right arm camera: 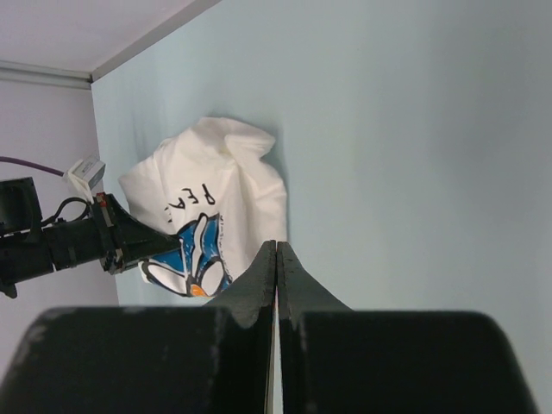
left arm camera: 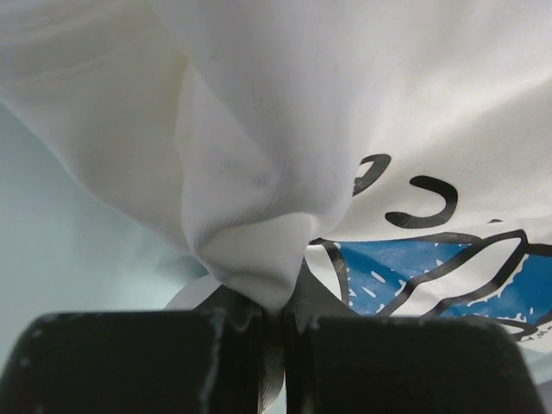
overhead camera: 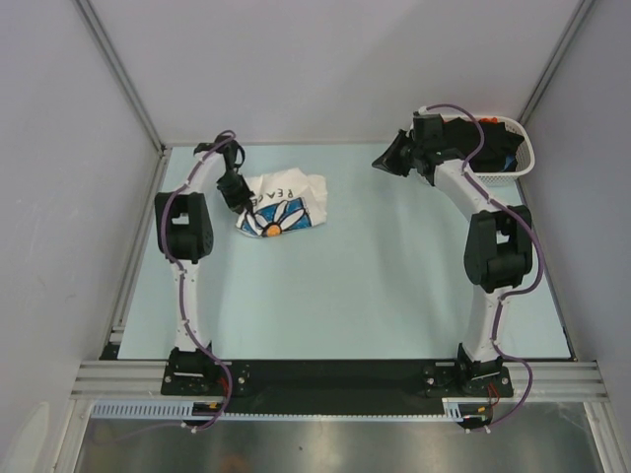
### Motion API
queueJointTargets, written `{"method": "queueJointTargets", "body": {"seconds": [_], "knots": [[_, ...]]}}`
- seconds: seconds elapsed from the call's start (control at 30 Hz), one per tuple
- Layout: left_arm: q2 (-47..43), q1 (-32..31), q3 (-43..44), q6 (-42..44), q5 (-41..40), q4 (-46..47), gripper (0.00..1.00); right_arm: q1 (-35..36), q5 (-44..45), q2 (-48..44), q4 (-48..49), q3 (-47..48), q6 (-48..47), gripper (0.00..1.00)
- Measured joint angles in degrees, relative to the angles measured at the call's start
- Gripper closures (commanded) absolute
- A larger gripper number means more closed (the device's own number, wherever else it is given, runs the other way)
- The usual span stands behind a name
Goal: Fold and stack the t-shirts
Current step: Put the neatly folded tshirt into the corner of the board with the left arm
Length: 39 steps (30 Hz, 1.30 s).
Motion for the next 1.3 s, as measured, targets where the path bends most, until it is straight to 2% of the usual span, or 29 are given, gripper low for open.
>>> {"method": "queueJointTargets", "body": {"seconds": [0.43,0.73,0.77,0.83,0.87,0.9,0.93,1.13,1.3], "knots": [[-1.01,8.66,1.97,6.27,-15.39,-5.99,1.0,-4.74,-2.16,-5.53,-1.84,-4.7,-3.15,1.0],[-0.92,15.89,2.19,7.65,-19.63,-7.82,0.98,-5.09,-3.23,-5.62,-2.95,-4.96,-3.8,1.0],[-0.92,16.55,2.19,7.65,-20.09,-7.93,0.79,-5.07,-3.41,-5.62,-2.97,-4.98,-3.8,1.0],[-0.92,17.59,2.19,7.74,-20.76,-8.15,0.49,-5.07,-3.65,-5.62,-2.97,-5.03,-3.78,1.0],[-0.92,18.05,2.19,8.13,-20.85,-8.26,0.21,-5.07,-3.69,-5.62,-2.97,-5.03,-3.78,1.0],[-0.92,18.43,2.19,8.39,-21.18,-8.41,0.08,-5.07,-3.8,-5.62,-2.93,-5.07,-3.78,1.0],[-0.92,18.71,2.19,8.7,-21.59,-8.5,0.01,-5.07,-3.87,-5.62,-2.95,-5.14,-3.76,1.0],[-1.84,19.52,1.68,8.63,-23.17,-8.55,0.0,-4.96,-4.04,-5.62,-2.91,-5.88,-3.74,1.0],[-10.34,19.41,-3.69,7.96,-22.73,-5.97,0.0,-4.48,-4.02,-5.64,-2.75,-6.75,-3.54,1.0]]}}
